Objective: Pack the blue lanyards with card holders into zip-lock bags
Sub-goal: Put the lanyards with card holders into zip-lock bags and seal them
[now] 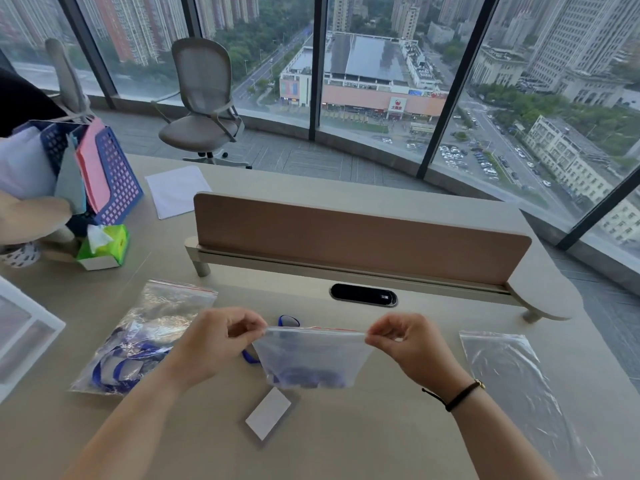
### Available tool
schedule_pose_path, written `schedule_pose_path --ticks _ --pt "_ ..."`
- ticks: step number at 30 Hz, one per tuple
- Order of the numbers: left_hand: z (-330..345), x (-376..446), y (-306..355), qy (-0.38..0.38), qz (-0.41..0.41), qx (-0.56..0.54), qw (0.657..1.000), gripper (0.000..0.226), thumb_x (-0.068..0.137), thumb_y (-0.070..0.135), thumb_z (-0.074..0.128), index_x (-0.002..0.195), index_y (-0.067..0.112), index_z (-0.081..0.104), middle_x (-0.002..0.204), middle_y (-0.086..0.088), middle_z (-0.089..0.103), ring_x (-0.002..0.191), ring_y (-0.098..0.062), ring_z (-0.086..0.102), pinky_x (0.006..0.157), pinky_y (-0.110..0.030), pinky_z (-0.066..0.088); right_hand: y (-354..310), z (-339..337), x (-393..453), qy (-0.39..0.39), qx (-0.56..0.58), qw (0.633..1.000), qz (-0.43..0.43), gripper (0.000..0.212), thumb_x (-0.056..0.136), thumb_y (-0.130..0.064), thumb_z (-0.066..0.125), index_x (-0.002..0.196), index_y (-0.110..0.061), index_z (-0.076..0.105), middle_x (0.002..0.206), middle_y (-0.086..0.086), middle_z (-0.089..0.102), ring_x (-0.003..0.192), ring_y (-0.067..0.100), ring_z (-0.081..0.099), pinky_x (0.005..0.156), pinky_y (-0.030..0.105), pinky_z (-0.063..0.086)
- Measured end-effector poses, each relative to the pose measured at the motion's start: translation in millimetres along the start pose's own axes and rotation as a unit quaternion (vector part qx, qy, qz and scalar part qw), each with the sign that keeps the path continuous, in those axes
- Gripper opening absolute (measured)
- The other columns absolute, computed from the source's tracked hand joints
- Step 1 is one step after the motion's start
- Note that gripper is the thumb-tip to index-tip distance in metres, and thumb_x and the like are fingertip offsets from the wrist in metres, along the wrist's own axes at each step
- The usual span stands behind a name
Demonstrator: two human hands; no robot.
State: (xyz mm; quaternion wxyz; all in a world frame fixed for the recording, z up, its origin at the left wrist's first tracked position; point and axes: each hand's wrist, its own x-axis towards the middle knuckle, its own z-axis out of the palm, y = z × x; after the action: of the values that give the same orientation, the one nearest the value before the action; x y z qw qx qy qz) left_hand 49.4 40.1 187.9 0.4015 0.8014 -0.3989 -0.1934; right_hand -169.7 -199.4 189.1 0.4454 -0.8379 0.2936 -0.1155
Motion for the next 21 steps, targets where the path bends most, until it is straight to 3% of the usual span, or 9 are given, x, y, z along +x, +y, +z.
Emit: schedule_pose_path --ticks 3,8,11,15,19,21 --pt "-18 -9 -12 0.027 -0.024 -0.053 0.998 0.016 0.084 0.007 0.078 0.081 0.023 0.078 0.079 0.004 0.077 0.075 -0.012 0.072 0.075 -0.022 0.057 -15 11 5 -0.033 0.031 0.999 -0.005 0.015 0.080 -0.010 0.080 0.072 -0.020 0.073 0.071 0.001 0.074 0.064 0.006 0.065 0.065 0.019 0.052" --pt "-66 -32 -48 0.085 -0.092 -0.136 0.983 0.020 0.083 -0.004 0.074 0.079 0.015 0.077 0.077 -0.007 0.077 0.071 -0.010 0.070 0.074 -0.017 0.056 -55 60 18 -0.102 0.091 0.991 -0.013 0.012 0.077 -0.008 0.083 0.071 -0.015 0.075 0.067 0.007 0.073 0.056 0.005 0.059 0.057 0.017 0.048" --pt "-102 -47 -70 0.131 -0.130 -0.139 0.973 0.015 0.083 -0.005 0.073 0.083 0.010 0.075 0.077 -0.004 0.079 0.070 -0.006 0.071 0.072 -0.014 0.055 -83 103 31 -0.142 0.129 0.981 -0.015 0.014 0.079 -0.001 0.079 0.070 -0.011 0.074 0.068 0.011 0.074 0.057 0.011 0.065 0.059 0.020 0.052" --pt "-156 -61 -106 0.196 -0.144 -0.099 0.965 0.014 0.084 -0.002 0.074 0.085 0.012 0.076 0.077 0.003 0.079 0.069 -0.002 0.069 0.071 -0.015 0.055 -119 168 48 -0.164 0.151 0.975 -0.024 0.022 0.080 -0.003 0.079 0.065 -0.018 0.071 0.064 0.016 0.071 0.057 0.018 0.063 0.060 0.036 0.054" --pt "-202 -71 -144 0.243 -0.167 -0.085 0.952 0.018 0.086 -0.001 0.073 0.085 0.017 0.075 0.077 0.005 0.078 0.069 -0.003 0.069 0.079 -0.028 0.059 -154 225 61 -0.196 0.118 0.972 -0.049 0.020 0.080 -0.011 0.080 0.066 -0.020 0.069 0.062 0.004 0.071 0.052 0.010 0.059 0.055 0.030 0.052" --pt "-222 -75 -163 0.247 -0.175 -0.086 0.949 0.021 0.087 0.001 0.072 0.083 0.021 0.077 0.079 0.003 0.079 0.072 -0.006 0.071 0.080 -0.029 0.060 -170 247 65 -0.213 0.112 0.969 -0.061 0.021 0.081 -0.013 0.080 0.067 -0.023 0.069 0.068 0.006 0.074 0.059 0.014 0.066 0.062 0.033 0.057"
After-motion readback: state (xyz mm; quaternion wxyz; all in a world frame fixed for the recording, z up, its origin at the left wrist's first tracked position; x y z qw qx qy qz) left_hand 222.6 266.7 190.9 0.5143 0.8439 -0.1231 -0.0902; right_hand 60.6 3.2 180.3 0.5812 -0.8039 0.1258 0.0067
